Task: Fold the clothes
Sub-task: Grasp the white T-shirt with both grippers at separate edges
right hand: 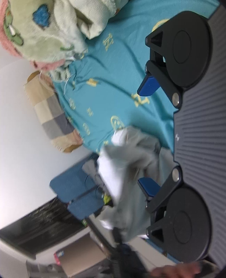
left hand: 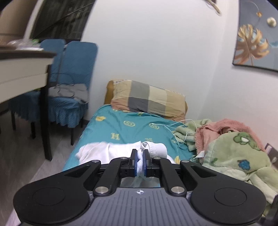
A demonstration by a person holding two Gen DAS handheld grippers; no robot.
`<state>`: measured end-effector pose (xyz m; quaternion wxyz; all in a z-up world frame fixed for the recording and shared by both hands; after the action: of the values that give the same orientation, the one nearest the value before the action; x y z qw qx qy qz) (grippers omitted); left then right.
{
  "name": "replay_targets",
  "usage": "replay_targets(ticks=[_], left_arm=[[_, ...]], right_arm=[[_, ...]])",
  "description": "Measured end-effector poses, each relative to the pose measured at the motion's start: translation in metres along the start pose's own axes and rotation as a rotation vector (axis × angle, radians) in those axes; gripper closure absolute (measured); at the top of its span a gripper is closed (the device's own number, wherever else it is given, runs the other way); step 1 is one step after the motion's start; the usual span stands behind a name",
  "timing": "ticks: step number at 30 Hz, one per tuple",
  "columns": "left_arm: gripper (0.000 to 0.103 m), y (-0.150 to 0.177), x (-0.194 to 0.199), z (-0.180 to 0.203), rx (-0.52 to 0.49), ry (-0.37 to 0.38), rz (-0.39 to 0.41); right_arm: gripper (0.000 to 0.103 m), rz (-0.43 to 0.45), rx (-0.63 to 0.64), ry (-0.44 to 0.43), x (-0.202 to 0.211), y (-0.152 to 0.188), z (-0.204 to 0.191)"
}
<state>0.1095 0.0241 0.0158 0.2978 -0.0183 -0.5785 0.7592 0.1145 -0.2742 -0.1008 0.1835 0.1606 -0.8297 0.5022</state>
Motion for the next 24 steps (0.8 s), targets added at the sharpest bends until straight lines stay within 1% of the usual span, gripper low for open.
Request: replay_targets(ticks=[2,3,4,6,9,13,17,21,23,24], left_arm=[[0.096,0.007,0.013,-0.012,0.044,-0.002,0.02],[0.096,0.01,0.018,-0.019,0.073,-0.002,0.031],[0.096,0.012,0.024,-0.026,0.101,-0.002,0.042],[0.096,0.014,0.03,-0.04,0.165,0.008,0.055],[0.096,0.012,0.033,-0.051,0.194,0.018,0.062],[0.096,0.012,0.031,-0.061,0.206,0.002,0.049],[0.096,0.014,0.024,-0.067,0.212,-0.024,0.008],[0.096,0.014,0.017,-0.065,0.182,-0.051,-0.011],[0.096,0.015,0.013,-0.065,0.174,-0.062,-0.021],[0.096,0.016,0.012,-0.065,0.172,-0.068,-0.029]], right_arm=[[0.005,0.013,0.017,-0.036,0.004,0.003,-0.009],[0.009,0.012,0.03,-0.057,0.005,0.006,-0.015],[0.016,0.007,0.045,-0.078,0.005,0.009,-0.021],[0.026,-0.022,0.083,-0.108,0.002,0.017,-0.033],[0.032,-0.083,0.143,-0.128,-0.006,0.034,-0.049],[0.034,-0.181,0.193,-0.15,-0.02,0.056,-0.067],[0.034,-0.248,0.249,-0.176,-0.032,0.075,-0.084],[0.034,-0.336,0.2,-0.199,-0.051,0.093,-0.09],[0.034,-0.354,0.17,-0.19,-0.061,0.096,-0.09],[0.041,-0.363,0.152,-0.185,-0.066,0.097,-0.089]])
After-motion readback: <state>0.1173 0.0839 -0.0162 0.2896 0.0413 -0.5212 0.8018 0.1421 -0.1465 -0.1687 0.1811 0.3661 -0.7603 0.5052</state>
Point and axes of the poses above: each gripper's, at about its wrist camera, not at the fingertips, and x roughly against the way its jaws point, z to its right, y to its underside, the point moved 2 cm from there along -x, roughly the way its jaws point, and after that the axes turned 12 degrees about y, right-handed, at the moved point
